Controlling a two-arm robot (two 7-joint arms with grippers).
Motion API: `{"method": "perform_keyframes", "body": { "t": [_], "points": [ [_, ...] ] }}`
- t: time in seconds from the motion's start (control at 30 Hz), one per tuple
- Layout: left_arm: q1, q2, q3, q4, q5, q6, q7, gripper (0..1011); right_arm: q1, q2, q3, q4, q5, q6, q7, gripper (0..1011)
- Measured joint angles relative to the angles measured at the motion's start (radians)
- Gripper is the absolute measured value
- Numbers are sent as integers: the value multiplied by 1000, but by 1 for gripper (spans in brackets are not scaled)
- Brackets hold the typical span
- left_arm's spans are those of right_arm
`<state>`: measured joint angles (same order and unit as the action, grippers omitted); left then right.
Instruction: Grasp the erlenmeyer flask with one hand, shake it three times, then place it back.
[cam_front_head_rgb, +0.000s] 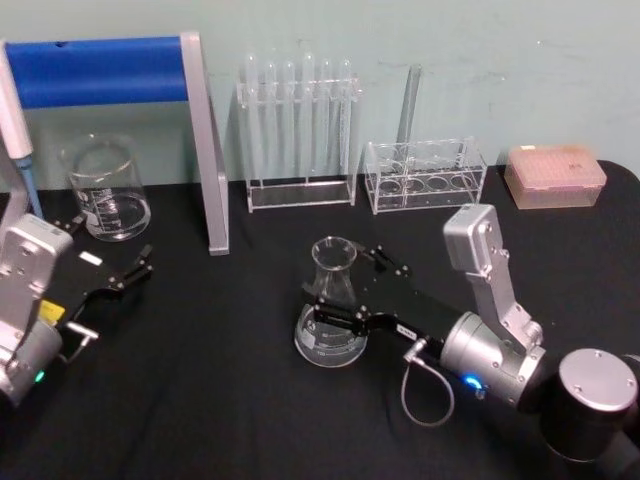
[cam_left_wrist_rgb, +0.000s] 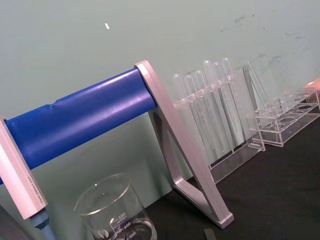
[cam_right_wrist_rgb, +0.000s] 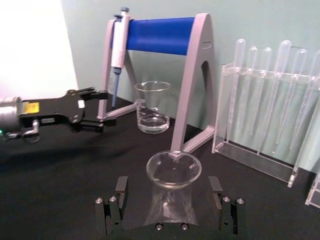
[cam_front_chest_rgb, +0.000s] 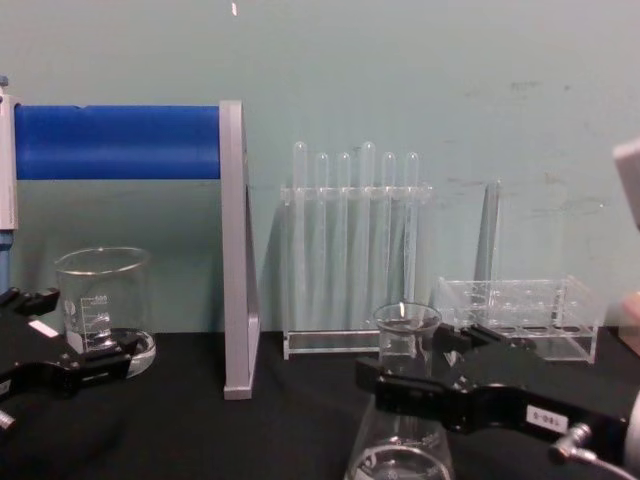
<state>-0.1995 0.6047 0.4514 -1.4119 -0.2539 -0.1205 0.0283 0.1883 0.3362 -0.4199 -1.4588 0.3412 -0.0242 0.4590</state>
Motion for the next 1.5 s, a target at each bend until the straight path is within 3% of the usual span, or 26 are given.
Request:
{"method": "perform_keyframes", "body": {
  "t": [0.43,0.97,1.1,1.23,1.33,1.37,1.5],
  "points": [
    [0,0,0,0,0,0,0,1001,-59,93,14,-83,43,32,29,1003],
    [0,0,0,0,0,0,0,1001,-155,209,96,-192,92,26,12,1003],
    [0,0,0,0,0,0,0,1001,-166,209,128,-202,86,26,-35,1003],
    [0,0,0,0,0,0,0,1001,-169,186,162,-203,63,23,-103,1002],
    [0,0,0,0,0,0,0,1001,-160,147,186,-192,23,19,-180,1003],
    [0,0,0,0,0,0,0,1001,-160,147,186,-192,23,19,-180,1002],
    [0,0,0,0,0,0,0,1001,-128,92,196,-158,-51,18,-285,1003]
  ]
}}
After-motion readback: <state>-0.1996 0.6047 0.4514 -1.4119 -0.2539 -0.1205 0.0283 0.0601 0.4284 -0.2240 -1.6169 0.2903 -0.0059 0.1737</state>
